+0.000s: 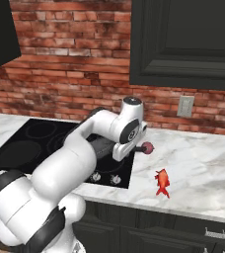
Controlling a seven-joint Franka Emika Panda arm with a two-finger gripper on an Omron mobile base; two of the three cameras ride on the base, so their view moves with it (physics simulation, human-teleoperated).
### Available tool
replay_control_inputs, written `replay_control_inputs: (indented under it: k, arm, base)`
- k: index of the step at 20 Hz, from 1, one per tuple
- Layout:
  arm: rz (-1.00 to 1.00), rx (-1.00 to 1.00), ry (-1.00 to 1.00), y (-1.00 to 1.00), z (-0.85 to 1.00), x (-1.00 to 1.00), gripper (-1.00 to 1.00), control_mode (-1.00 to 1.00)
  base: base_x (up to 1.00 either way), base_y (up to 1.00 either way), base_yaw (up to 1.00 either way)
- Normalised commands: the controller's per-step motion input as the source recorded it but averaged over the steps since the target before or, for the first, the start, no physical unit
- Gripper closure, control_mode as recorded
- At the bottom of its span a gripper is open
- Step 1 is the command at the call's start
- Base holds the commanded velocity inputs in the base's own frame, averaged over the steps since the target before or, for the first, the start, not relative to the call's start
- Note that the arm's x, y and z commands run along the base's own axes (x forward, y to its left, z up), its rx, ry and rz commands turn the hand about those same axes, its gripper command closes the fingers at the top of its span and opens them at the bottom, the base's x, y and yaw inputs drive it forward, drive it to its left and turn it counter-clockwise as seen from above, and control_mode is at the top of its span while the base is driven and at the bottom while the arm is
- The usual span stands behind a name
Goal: Place both pans onto different burners. Then place the onion and the fish on different pans.
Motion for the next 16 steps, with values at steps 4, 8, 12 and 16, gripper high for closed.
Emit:
replay_control_inputs:
  k: [4, 8, 12, 16]
  arm:
    - [0.00, 0.00, 0.11, 0.00, -0.37, 0.15, 1.00, -1.00]
    - [0.00, 0.00, 0.09, 0.00, -0.46, 0.16, 1.00, -1.00]
    - [0.00, 0.00, 0.05, 0.00, -0.35, 0.20, 1.00, -1.00]
    - [0.00, 0.00, 0.00, 0.00, -0.15, 0.39, 1.00, -1.00]
  base:
    - [0.00, 0.00, 0.00]
    - [0.00, 0.00, 0.00]
    - [0.00, 0.00, 0.00]
    - [0.00, 0.00, 0.00]
